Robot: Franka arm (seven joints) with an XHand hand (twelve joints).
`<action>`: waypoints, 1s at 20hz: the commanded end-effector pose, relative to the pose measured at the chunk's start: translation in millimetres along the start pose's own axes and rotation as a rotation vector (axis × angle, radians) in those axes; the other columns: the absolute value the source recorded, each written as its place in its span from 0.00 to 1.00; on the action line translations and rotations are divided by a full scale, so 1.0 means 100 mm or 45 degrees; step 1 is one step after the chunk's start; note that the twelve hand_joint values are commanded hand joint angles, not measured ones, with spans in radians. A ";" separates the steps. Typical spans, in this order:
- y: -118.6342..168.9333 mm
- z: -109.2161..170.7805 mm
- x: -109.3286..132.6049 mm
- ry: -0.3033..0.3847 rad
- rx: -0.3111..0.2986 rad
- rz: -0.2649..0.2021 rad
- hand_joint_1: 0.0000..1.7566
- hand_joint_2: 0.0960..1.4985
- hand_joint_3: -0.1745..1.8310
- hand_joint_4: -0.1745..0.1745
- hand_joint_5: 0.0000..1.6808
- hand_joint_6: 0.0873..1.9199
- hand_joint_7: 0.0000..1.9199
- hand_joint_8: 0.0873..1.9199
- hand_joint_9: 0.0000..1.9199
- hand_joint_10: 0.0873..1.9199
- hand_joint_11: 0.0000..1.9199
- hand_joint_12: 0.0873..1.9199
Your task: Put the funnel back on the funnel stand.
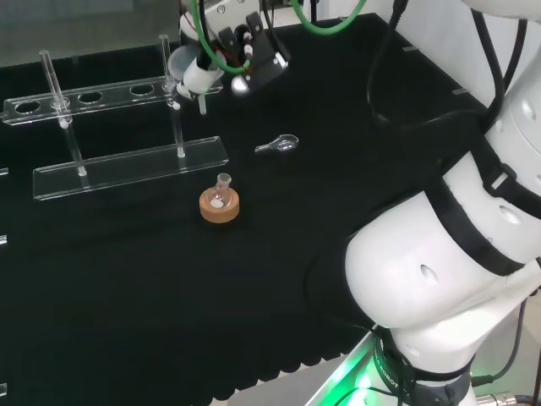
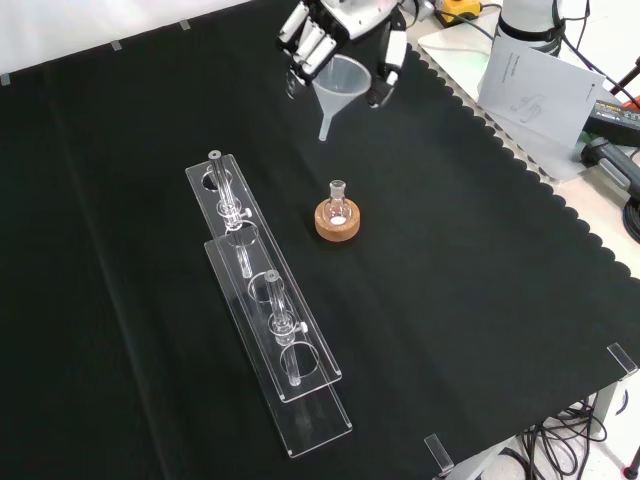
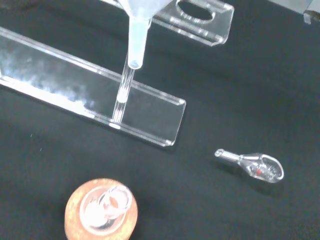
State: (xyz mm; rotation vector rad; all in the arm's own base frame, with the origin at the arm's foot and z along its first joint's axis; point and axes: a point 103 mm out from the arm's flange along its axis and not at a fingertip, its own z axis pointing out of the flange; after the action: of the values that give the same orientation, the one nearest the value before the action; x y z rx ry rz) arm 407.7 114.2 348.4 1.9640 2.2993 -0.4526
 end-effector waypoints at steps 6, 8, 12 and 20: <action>0.34 -0.31 -0.45 0.083 -0.031 0.071 0.41 0.50 0.32 0.45 0.43 0.05 0.40 0.33 0.57 0.23 0.30 0.64; 0.44 -0.35 -0.54 0.107 -0.036 0.079 0.41 0.50 0.32 0.45 0.42 0.05 0.40 0.33 0.57 0.23 0.30 0.64; 0.65 -0.37 -0.67 0.128 -0.042 0.075 0.41 0.50 0.32 0.44 0.42 0.05 0.40 0.33 0.57 0.23 0.30 0.64; 1.07 -0.25 -0.70 0.143 -0.020 0.034 0.41 0.50 0.32 0.44 0.41 0.05 0.40 0.33 0.57 0.23 0.30 0.64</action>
State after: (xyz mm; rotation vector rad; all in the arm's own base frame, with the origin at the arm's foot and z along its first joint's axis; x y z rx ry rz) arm 501.2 76.4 383.6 2.0645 2.3018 -0.3195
